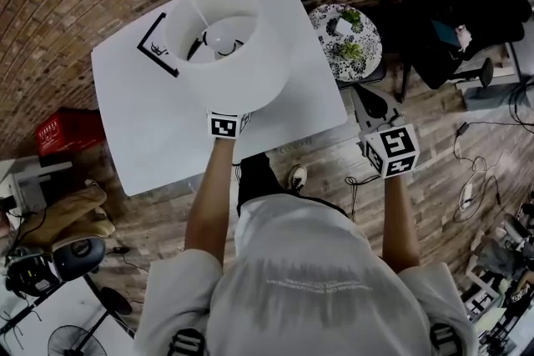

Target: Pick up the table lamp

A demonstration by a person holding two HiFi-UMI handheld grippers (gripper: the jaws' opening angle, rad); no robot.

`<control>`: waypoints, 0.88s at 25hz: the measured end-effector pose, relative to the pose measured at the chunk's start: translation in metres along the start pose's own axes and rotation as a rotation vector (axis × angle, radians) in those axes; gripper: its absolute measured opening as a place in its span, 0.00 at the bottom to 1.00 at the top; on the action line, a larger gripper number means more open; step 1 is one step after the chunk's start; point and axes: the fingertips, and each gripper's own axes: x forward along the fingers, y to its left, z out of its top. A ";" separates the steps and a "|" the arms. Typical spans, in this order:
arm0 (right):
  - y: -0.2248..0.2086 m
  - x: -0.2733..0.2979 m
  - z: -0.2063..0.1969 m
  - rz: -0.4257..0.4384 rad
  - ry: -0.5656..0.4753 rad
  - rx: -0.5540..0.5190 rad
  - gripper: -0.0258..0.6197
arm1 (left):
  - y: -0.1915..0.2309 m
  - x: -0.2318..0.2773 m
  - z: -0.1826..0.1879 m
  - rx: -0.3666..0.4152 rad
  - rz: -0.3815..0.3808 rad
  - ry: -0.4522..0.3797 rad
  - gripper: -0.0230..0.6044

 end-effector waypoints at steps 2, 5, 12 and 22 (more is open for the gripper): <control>0.001 0.001 0.002 0.012 -0.008 -0.003 0.04 | -0.001 -0.005 0.003 0.001 0.007 0.002 0.25; 0.004 0.003 0.009 0.028 -0.024 -0.012 0.04 | 0.001 -0.015 0.003 -0.005 0.022 0.009 0.25; 0.014 0.008 0.030 0.066 -0.071 -0.036 0.04 | 0.011 -0.043 0.010 -0.011 0.076 0.023 0.25; 0.039 0.012 0.065 0.124 -0.145 -0.071 0.04 | 0.019 -0.083 0.030 -0.029 0.110 0.012 0.25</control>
